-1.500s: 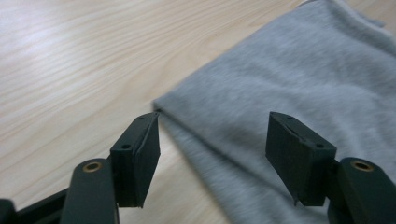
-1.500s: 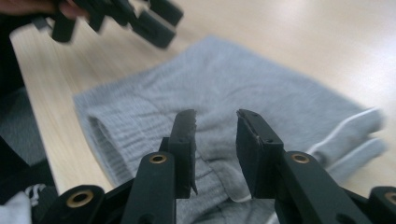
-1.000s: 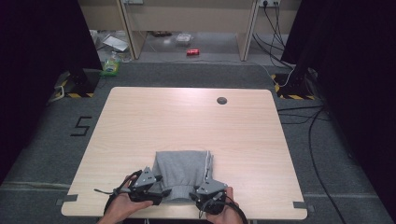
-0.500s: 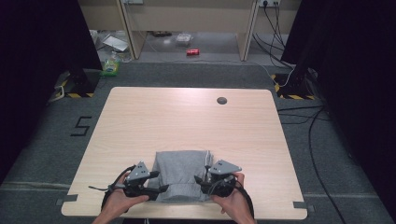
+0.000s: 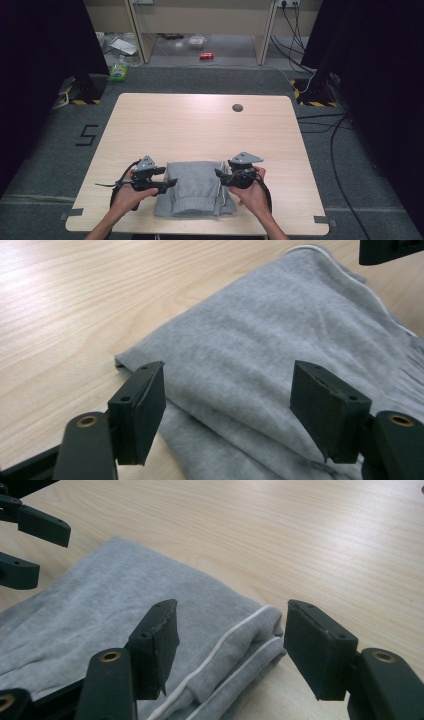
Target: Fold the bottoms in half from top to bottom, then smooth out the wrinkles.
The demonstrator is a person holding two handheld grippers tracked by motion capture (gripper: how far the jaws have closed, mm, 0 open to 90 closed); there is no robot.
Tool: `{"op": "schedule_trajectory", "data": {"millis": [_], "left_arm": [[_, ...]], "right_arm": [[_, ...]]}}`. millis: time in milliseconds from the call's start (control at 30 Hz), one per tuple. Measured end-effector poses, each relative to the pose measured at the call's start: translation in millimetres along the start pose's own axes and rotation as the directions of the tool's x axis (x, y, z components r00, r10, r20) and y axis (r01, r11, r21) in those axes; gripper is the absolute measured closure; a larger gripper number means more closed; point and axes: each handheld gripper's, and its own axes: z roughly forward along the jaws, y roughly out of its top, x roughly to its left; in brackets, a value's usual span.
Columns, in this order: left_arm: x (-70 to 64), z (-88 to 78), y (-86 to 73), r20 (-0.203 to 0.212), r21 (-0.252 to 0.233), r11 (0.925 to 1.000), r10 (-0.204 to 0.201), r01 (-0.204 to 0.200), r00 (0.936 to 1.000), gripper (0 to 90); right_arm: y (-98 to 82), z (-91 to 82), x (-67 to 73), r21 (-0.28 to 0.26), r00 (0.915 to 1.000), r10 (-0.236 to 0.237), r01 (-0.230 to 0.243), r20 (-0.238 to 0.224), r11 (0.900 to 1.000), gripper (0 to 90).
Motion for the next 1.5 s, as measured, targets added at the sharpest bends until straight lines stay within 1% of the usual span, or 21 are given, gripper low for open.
{"op": "schedule_trajectory", "data": {"millis": [67,167,267,433,533,600,633,733,900,1100,1233,1267,1367,1433,1500], "left_arm": [[3.5,2.5,1.6,-0.011,0.007,1.0000,-0.006,0.006,0.9999,29.8],[8.9,7.0,5.2,-0.019,0.008,0.9998,-0.018,0.018,0.9997,29.7],[14.2,12.1,8.0,-0.035,0.015,0.9997,-0.018,0.018,0.9992,29.5],[25.3,18.2,4.2,-0.057,0.032,0.9989,-0.032,0.034,0.9979,29.0],[33.0,22.2,3.3,-0.064,0.036,0.9978,-0.053,0.055,0.9965,28.6],[34.8,24.4,3.0,-0.065,0.042,0.9975,-0.055,0.058,0.9964,28.3],[34.8,25.3,2.6,-0.066,0.045,0.9973,-0.054,0.057,0.9964,28.2],[34.7,27.4,1.2,-0.069,0.048,0.9975,-0.049,0.052,0.9964,28.2],[36.1,26.7,-0.3,-0.077,0.041,0.9975,-0.053,0.057,0.9956,28.1],[36.6,28.2,-3.5,-0.098,0.044,0.9983,-0.035,0.039,0.9946,29.3],[34.6,30.1,-6.6,-0.112,0.058,0.9983,0.002,0.005,0.9937,33.3],[34.3,30.0,-6.5,-0.115,0.061,0.9982,0.007,0.000,0.9933,33.9],[32.6,29.9,-8.3,-0.134,0.060,0.9977,0.040,-0.032,0.9902,36.6],[31.8,29.2,-9.8,-0.131,0.053,0.9978,0.047,-0.040,0.9903,39.1],[31.3,28.7,-11.7,-0.127,0.041,0.9983,0.047,-0.042,0.9908,41.2]], "right_arm": [[1.3,4.0,-3.0,0.003,0.9999,0.011,-0.011,0.000,1.000,38.7],[3.5,8.3,-7.9,0.002,0.9999,0.012,-0.012,0.005,1.000,38.3],[4.3,10.6,-13.1,0.004,0.9994,0.035,-0.035,0.004,0.999,37.6],[3.4,12.1,-22.9,0.004,0.9980,0.064,-0.064,0.000,0.998,36.6],[2.1,13.9,-25.9,0.014,0.9975,0.070,-0.070,-0.007,0.997,36.3],[0.0,16.0,-27.4,0.023,0.9974,0.071,-0.071,-0.010,0.997,36.1],[-1.3,16.9,-27.6,0.028,0.9967,0.080,-0.080,-0.012,0.996,35.9],[-3.3,18.1,-29.0,0.031,0.9963,0.085,-0.084,-0.014,0.996,35.7],[-3.4,17.4,-27.1,0.033,0.9963,0.085,-0.084,-0.015,0.996,35.6],[-6.0,22.4,-25.2,0.052,0.9976,0.067,-0.066,-0.015,0.996,35.8],[-7.1,25.6,-25.3,0.069,0.9980,0.063,-0.062,-0.009,0.996,37.4],[-8.0,26.3,-25.4,0.075,0.9984,0.055,-0.055,-0.008,0.996,38.5],[-12.5,28.7,-25.6,0.098,0.9992,0.040,-0.040,0.008,0.994,40.8],[-14.8,30.2,-26.3,0.113,0.9987,0.051,-0.051,0.010,0.992,41.9],[-15.9,31.5,-27.0,0.115,0.9983,0.058,-0.059,0.007,0.992,42.9]]}}
